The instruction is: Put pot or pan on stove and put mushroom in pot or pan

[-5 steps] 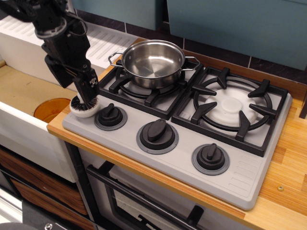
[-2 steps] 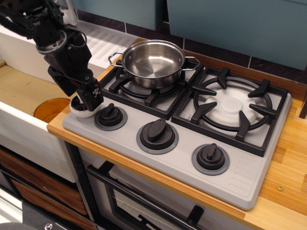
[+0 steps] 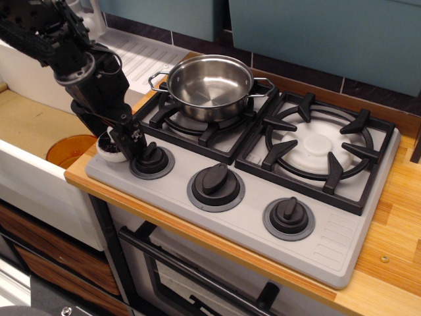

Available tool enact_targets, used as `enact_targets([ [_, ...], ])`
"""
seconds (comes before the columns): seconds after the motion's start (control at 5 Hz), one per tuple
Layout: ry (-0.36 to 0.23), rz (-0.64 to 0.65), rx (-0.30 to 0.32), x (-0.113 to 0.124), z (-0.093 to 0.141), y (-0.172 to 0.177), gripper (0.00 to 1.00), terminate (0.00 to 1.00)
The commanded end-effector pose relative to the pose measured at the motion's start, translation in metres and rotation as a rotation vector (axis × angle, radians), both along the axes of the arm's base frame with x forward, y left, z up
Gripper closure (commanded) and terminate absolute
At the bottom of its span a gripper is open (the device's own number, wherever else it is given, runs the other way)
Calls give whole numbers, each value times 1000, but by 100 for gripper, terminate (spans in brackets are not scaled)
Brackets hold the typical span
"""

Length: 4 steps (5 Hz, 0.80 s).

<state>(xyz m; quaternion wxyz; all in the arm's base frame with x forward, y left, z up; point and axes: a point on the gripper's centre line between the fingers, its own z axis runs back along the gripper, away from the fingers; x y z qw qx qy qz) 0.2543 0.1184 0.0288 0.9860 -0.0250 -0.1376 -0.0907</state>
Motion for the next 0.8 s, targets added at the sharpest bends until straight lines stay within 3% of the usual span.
enact_targets([
  [0.0, -22, -29, -18, 10, -7, 1, 0, 0],
  [0.2, -2, -24, -43, 9, -4, 0, 100, 0],
  [0.6, 79, -24, -18, 15, 33, 4, 100, 0],
])
